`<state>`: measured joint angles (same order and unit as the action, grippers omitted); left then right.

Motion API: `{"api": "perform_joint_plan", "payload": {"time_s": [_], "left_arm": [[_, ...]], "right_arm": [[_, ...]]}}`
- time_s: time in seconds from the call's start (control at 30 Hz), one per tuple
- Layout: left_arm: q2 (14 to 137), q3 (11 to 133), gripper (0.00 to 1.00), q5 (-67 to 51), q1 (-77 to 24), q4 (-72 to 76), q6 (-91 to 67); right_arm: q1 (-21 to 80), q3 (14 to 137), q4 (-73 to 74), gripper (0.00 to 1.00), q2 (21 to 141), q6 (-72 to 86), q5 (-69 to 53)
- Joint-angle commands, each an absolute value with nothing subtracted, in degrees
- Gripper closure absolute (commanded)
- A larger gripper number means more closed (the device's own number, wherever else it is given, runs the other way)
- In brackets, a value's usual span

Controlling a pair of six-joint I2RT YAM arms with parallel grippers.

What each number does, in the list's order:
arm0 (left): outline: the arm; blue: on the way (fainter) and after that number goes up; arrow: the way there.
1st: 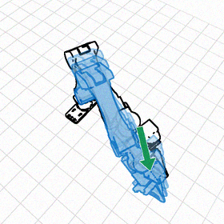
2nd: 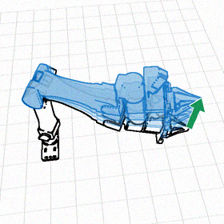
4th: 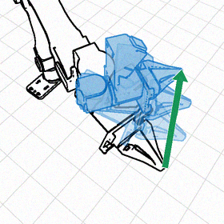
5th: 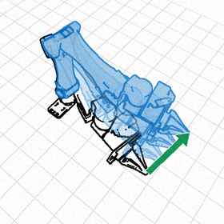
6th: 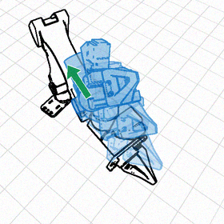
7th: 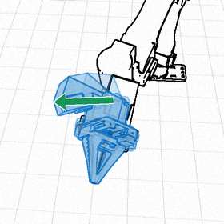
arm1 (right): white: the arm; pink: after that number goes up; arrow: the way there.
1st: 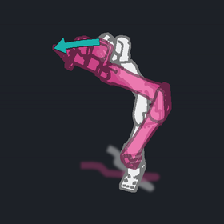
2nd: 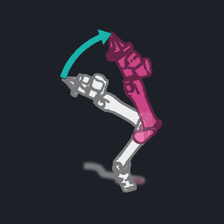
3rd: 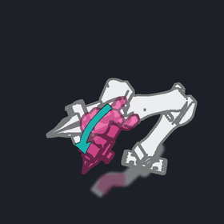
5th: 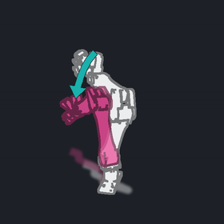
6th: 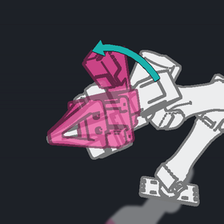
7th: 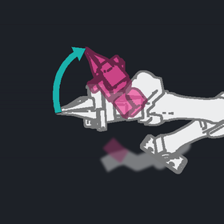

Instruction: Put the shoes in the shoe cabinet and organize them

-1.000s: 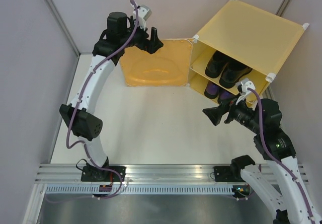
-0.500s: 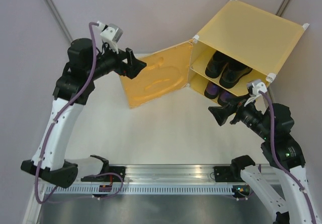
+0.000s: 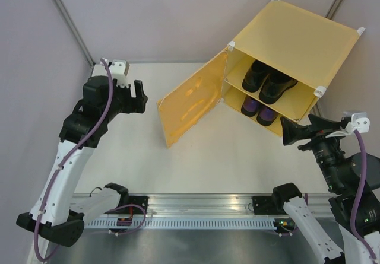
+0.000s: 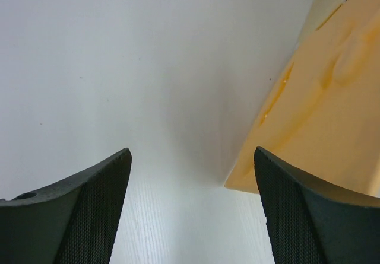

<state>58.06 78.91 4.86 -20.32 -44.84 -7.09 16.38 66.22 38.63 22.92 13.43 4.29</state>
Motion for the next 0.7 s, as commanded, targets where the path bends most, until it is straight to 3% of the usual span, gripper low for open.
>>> {"api": "perform_joint_plan", "payload": {"time_s": [0.0,0.2,0.4,0.67], "left_arm": [[56.69,78.14,0.14,5.64,-20.3,-46.14,-9.58],[59.5,75.41,0.15,-11.15,-23.8,-45.79,-12.21],[65.47,75.93,0.14,-7.21,-38.73,-41.41,-16.78],[77.59,81.82,0.12,-8.61,-48.33,-30.51,-23.2]], "right_arm": [[16.61,66.8,40.08,0.02,22.59,13.62,8.53],[16.61,67.06,39.73,0.02,21.71,13.97,10.02],[16.61,66.71,39.82,0.02,21.36,14.41,9.76],[16.61,66.62,39.99,0.02,20.13,14.06,10.2]]}}
